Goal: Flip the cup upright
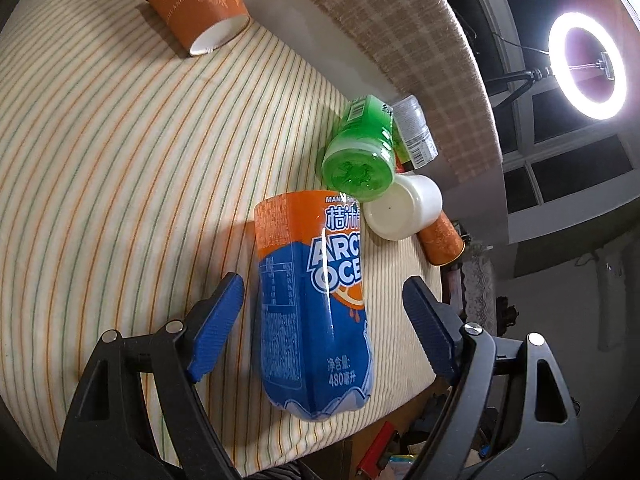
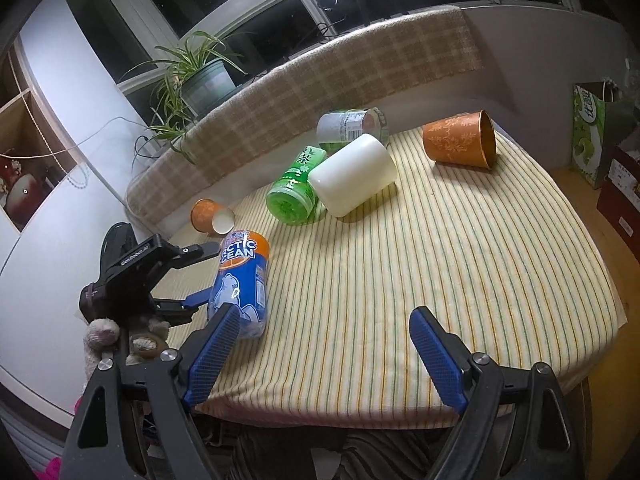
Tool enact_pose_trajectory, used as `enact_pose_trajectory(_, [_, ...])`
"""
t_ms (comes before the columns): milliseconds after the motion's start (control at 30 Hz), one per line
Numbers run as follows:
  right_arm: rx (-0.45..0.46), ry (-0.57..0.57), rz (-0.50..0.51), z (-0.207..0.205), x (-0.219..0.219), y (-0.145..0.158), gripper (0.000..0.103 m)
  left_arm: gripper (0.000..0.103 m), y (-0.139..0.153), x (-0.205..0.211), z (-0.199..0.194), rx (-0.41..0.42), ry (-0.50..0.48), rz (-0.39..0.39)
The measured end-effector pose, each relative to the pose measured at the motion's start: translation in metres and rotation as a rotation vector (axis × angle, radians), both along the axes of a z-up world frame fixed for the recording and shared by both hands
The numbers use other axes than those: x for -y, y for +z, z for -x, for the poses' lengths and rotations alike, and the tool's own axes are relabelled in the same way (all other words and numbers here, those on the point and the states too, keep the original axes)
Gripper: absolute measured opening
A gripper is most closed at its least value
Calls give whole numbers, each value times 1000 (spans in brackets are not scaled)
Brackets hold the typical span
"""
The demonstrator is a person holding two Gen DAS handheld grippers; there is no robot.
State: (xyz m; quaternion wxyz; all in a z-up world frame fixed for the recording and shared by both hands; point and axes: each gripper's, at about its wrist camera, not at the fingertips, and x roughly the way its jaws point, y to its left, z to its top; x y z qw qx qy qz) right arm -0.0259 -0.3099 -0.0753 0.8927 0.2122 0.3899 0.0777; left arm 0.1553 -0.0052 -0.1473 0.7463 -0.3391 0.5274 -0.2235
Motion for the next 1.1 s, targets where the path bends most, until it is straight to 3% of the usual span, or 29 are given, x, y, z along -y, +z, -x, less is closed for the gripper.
enact_pose_trajectory(200, [-1, -16, 19, 1, 1, 1, 89, 83, -7, 8, -8, -12, -8, -8])
enact_pose_trajectory(467, [-9, -42, 19, 3, 7, -2, 89, 65, -16, 19, -15, -22, -29, -44])
enact_pose_trajectory(567, [-11, -46, 18, 2, 8, -3, 89, 63, -14, 20, -13, 0, -38, -63])
enact_pose_trajectory(1100, [-2, -27, 48, 0, -3, -2, 89, 61, 43, 38, 30, 319, -43, -329])
